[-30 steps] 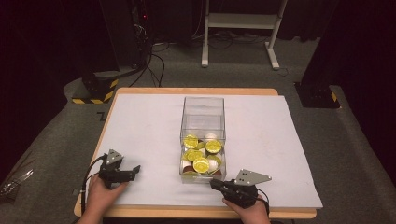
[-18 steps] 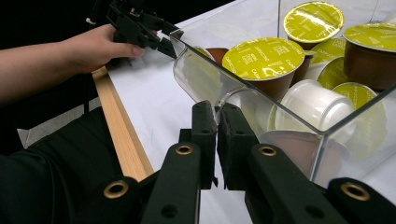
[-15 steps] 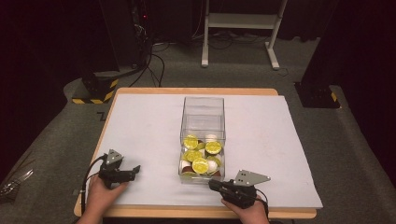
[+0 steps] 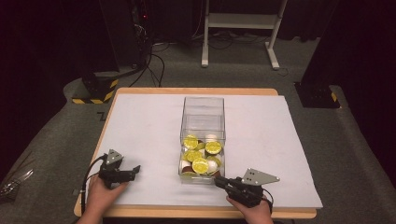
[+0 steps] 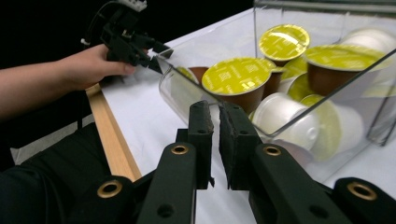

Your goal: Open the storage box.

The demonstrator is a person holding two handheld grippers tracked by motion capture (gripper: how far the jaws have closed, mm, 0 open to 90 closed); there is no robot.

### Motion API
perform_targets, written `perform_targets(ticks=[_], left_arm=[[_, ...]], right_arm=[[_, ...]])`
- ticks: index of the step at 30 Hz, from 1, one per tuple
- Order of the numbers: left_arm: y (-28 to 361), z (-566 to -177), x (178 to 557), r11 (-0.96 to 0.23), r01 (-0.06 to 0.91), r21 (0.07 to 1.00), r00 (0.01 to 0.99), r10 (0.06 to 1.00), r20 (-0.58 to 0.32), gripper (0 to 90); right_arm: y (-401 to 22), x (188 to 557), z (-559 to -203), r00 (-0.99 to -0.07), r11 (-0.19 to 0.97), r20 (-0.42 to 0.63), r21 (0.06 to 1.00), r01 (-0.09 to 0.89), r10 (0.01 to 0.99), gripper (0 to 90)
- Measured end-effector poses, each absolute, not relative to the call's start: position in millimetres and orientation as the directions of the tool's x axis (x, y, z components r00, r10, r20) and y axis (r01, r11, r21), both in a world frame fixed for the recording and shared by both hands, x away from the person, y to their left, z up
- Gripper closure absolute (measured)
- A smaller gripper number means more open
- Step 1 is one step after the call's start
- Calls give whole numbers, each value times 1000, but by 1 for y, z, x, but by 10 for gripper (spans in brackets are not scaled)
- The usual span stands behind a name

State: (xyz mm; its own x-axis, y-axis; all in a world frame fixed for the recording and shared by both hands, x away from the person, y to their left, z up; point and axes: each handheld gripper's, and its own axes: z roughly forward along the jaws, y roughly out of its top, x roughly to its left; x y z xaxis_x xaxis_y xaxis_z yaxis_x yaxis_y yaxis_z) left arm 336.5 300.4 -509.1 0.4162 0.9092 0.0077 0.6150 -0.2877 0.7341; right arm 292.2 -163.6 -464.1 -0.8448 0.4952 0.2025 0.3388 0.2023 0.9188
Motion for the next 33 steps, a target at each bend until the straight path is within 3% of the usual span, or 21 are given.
perform_targets(ticks=[33], left_arm=[[300, -509, 336, -287, 615, 734, 416, 909, 7, 145]], right_arm=[[-189, 316, -453, -743, 144, 151, 938, 316, 652, 792]])
